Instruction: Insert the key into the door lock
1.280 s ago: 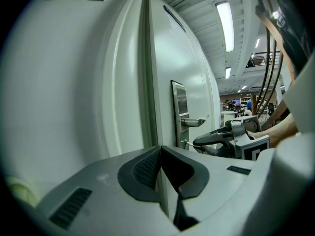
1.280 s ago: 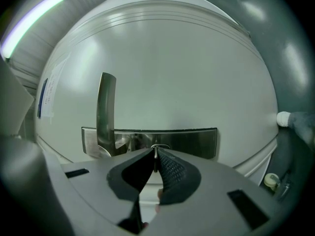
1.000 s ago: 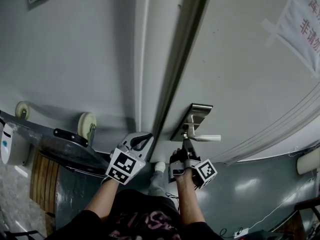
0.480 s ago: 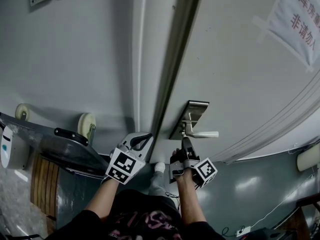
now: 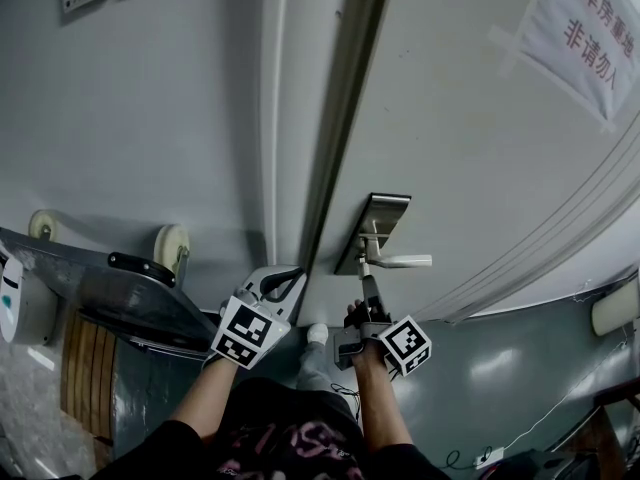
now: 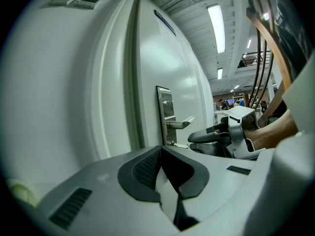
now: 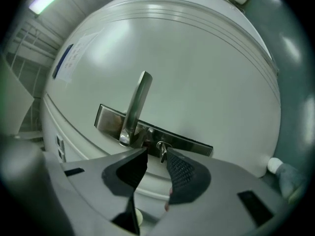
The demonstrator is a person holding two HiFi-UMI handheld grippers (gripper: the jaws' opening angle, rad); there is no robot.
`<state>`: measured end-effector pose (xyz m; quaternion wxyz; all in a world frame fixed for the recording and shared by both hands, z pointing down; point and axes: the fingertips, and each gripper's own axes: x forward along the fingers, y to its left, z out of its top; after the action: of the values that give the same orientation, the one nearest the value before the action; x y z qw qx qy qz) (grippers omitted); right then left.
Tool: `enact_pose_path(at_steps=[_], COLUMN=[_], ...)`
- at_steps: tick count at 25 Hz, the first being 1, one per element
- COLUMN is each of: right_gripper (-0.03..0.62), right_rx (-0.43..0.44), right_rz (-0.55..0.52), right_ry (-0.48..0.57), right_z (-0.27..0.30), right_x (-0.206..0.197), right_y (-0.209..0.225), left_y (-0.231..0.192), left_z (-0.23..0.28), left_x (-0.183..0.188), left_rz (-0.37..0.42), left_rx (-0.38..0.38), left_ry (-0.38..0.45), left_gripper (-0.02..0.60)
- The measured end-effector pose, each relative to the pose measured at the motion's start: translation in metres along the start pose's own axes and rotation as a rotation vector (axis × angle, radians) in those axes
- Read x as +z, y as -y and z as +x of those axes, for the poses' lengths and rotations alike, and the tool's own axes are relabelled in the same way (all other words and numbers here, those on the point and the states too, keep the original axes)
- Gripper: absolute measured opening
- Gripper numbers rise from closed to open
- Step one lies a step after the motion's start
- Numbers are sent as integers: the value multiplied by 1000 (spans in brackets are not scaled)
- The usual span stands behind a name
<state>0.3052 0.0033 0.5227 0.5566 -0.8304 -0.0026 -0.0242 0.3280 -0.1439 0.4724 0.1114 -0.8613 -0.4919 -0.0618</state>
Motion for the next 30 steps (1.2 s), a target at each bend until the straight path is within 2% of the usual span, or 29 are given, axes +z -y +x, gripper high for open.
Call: enact_pose_path(at_steps=[17, 23, 30], right_gripper=[150, 130, 126], right_rx=[-78, -93, -115], right_rz=[-333, -353, -434], right_ry=[7, 28, 22], right_z=[-39, -54, -67], right_x=[0, 6, 13], right_y=[-12, -16, -23], left_y=[30, 42, 53], left_z=[-2, -2, -2], left_x=[-1, 7, 15], left_rz=[-2, 4, -12], left_rx=[-69, -102, -119], left_ry=[12, 23, 30], left_gripper=[12, 12, 12])
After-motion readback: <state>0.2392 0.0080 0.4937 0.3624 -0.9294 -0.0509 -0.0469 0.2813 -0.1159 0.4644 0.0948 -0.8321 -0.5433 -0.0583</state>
